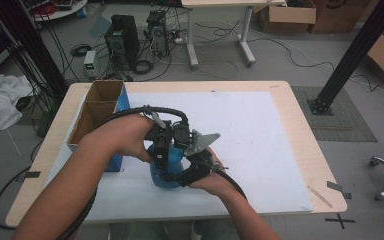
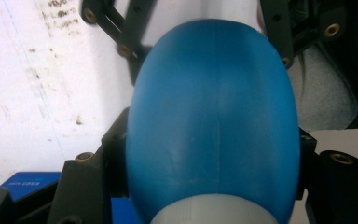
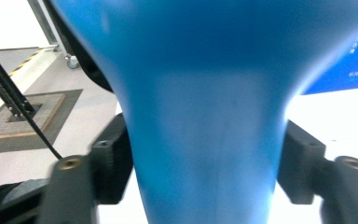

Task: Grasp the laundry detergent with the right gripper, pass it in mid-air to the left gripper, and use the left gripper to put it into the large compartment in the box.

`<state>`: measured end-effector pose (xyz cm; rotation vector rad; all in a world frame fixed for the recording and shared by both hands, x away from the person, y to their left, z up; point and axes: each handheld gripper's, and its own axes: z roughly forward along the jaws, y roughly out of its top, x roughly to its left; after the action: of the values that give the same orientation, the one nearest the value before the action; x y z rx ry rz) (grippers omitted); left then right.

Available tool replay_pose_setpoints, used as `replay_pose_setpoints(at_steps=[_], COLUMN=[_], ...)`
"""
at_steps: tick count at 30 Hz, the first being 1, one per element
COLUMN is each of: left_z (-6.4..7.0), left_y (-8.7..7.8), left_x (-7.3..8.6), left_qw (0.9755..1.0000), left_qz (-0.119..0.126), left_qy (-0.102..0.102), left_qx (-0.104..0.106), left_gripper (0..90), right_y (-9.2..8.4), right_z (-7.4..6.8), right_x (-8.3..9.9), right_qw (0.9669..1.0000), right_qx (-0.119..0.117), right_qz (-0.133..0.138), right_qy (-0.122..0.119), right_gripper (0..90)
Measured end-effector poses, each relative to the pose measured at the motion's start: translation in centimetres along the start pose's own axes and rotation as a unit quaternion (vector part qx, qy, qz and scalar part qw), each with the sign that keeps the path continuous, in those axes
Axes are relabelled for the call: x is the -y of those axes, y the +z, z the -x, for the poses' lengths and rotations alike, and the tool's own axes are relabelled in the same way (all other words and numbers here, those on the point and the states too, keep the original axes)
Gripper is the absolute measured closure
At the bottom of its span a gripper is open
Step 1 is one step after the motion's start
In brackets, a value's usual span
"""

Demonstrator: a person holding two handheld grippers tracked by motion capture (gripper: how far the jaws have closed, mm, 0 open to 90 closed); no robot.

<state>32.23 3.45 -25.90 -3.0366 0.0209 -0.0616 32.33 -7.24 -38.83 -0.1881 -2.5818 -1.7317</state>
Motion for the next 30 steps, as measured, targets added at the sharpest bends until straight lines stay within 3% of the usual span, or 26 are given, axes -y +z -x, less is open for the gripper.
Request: replay_pose_setpoints(at_steps=[6, 10, 13, 17, 20, 22, 24, 28, 30], left_z=[-0.3, -0.5, -0.8, -1.5, -1.9, -2.3, -2.7, -3.1, -3.4], left_y=[-0.6, -1.4, -2.0, -3.1, -3.9, -4.5, -5.2, -6.8, -7.4], left_x=[0.8, 1.3, 1.7, 2.3, 2.9, 3.2, 3.6, 4.2, 4.5], left_qw=[0.9999, 0.9999, 0.9997, 0.9992, 0.9990, 0.9985, 0.9978, 0.9965, 0.9957], left_qz=[0.002, 0.007, 0.006, 0.008, 0.019, 0.025, 0.027, 0.028, 0.025], left_qy=[-0.013, -0.013, -0.023, -0.038, -0.040, -0.049, -0.061, -0.079, -0.090], left_qx=[0.004, -0.005, -0.006, -0.003, -0.007, -0.007, -0.004, -0.003, -0.002], left_gripper=[39.0, 38.9, 38.9, 38.8, 38.8, 38.8, 38.8, 38.8, 38.8], right_y=[-0.7, -2.2, -3.5, -5.1, -5.9, -6.2, -6.6, -7.4, -7.8], right_z=[-0.1, 0.0, 0.1, 0.3, 0.5, 0.6, 0.8, 0.8, 0.9], right_x=[-0.2, -0.7, -1.4, -2.4, -3.1, -3.5, -3.8, -4.2, -4.4], right_qw=[0.9999, 0.9995, 0.9990, 0.9966, 0.9916, 0.9831, 0.9724, 0.9561, 0.9425], right_qx=[0.008, 0.012, 0.013, 0.015, 0.013, 0.008, 0.012, 0.014, 0.011], right_qz=[-0.013, -0.028, -0.042, -0.080, -0.128, -0.182, -0.233, -0.293, -0.334], right_qy=[0.005, 0.004, 0.003, 0.010, 0.013, 0.015, 0.015, 0.002, 0.004], right_gripper=[17.4, 16.4, 14.6, 14.6, 14.6, 14.8, 14.9, 14.9, 15.3])
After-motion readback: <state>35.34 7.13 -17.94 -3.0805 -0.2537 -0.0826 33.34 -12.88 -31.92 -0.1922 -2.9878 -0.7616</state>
